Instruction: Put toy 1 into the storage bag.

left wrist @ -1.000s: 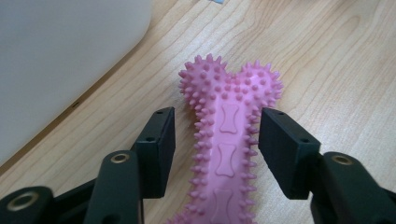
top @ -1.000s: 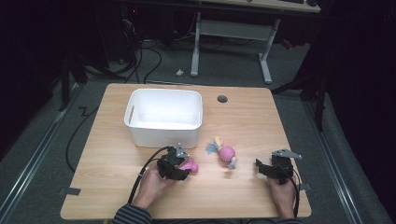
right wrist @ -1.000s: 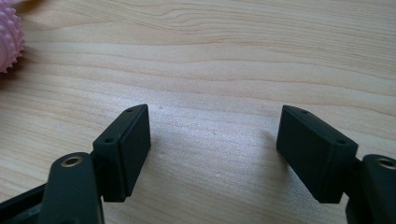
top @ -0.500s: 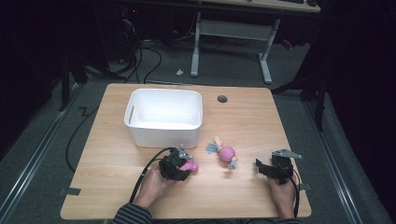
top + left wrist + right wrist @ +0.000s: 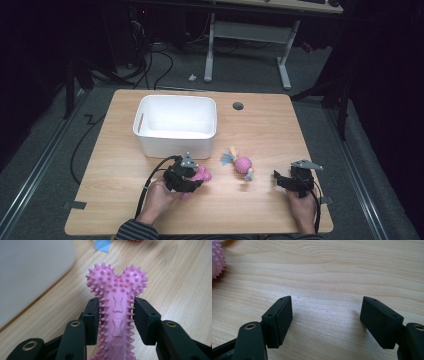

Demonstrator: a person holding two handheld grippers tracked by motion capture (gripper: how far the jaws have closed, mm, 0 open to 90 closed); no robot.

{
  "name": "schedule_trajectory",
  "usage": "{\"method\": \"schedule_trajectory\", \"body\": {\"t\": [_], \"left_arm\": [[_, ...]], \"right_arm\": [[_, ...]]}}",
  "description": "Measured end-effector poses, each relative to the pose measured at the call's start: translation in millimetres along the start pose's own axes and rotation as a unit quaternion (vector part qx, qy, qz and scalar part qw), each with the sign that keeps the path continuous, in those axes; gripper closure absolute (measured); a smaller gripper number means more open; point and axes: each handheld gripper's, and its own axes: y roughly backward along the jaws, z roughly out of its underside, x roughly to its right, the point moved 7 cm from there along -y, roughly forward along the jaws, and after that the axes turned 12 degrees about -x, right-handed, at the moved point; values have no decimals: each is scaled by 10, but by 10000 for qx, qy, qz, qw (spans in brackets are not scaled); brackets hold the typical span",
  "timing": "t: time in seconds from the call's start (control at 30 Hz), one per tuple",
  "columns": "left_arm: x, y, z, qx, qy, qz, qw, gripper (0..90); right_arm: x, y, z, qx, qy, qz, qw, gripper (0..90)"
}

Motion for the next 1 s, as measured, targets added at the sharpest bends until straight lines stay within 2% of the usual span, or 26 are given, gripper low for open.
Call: {"method": "schedule_trajectory", "body": {"t": [0.1, 0.23, 0.27, 0.43, 0.47, 0.6, 0.7, 0.87, 1.0], "left_arm": [[-24, 71, 18, 80, 48, 24, 10000, 582], [-52, 157, 35, 161, 78, -54, 9998, 583], [-68, 215, 40, 214, 96, -116, 9997, 583], [-95, 364, 29, 417, 167, -166, 9989, 583], [-115, 444, 26, 514, 222, -184, 9983, 583], [-142, 593, 23, 667, 272, -208, 9972, 583], [-163, 692, 26, 730, 314, -221, 9966, 583], [-205, 812, 45, 689, 354, -303, 9965, 583], [-248, 951, 55, 837, 450, -335, 9949, 582]], "right_arm": [[0, 0, 0, -1, -1, 0, 10000, 259], [0, 0, 0, 0, 0, 0, 10000, 260], [0, 0, 0, 1, 2, 0, 10000, 260], [-1, 0, 0, 1, 1, -3, 10000, 259], [-1, 0, 0, 1, 4, -1, 10000, 259], [-1, 0, 1, 0, 2, -3, 10000, 260], [0, 0, 0, 4, 16, -2, 10000, 259], [-1, 0, 0, 4, 21, -5, 10000, 259], [-1, 0, 0, 4, 22, -5, 10000, 259]]}}
